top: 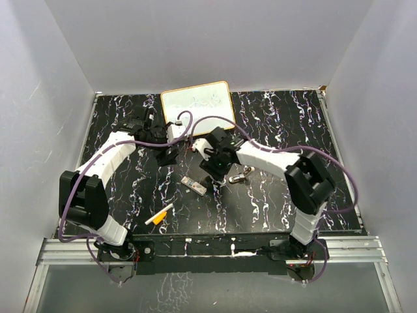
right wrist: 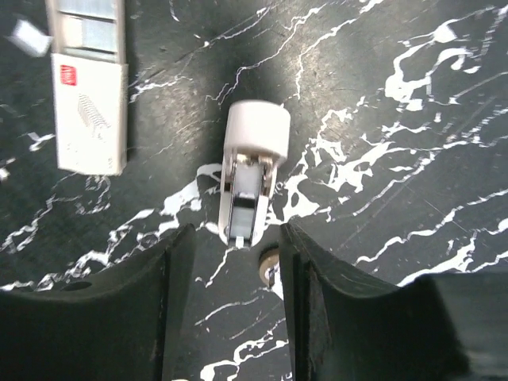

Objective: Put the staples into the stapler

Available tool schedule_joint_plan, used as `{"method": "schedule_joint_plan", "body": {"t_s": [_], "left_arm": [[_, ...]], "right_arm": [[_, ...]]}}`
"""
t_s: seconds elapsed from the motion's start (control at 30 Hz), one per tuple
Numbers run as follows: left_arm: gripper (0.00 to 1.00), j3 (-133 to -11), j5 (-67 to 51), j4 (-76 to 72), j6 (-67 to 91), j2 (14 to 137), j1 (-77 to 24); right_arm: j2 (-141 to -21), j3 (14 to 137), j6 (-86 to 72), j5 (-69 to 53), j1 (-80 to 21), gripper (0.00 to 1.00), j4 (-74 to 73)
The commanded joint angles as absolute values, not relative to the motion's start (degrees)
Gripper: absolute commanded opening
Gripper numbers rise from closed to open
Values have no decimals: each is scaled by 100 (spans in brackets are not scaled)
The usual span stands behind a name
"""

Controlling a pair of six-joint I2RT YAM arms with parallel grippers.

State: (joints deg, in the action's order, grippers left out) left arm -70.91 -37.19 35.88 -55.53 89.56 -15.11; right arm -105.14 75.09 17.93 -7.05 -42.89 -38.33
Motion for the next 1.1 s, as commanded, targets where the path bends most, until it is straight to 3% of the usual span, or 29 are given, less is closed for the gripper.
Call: {"method": "schedule_joint_plan", "body": {"t_s": [0.0, 0.2, 0.43, 1.07], "left_arm": [[75, -6727, -4359, 3869, -6047, 8614, -1477], [68, -6097, -4643, 3872, -5568, 8324, -1628], [65, -5240, -3271, 3412, -4223, 8051, -2601], [58, -4455, -2011, 1596, -3137, 8656, -3571]], "right_arm": [[-9362, 7211, 2015, -1794, -3882, 50, -3185], [-8460, 6513, 2092, -2570, -3101, 52, -2712], [-7930, 5933, 1837, -2709, -2325, 53, -2345], [-7214, 5465, 1661, -3103, -1430, 56, -2140]]}}
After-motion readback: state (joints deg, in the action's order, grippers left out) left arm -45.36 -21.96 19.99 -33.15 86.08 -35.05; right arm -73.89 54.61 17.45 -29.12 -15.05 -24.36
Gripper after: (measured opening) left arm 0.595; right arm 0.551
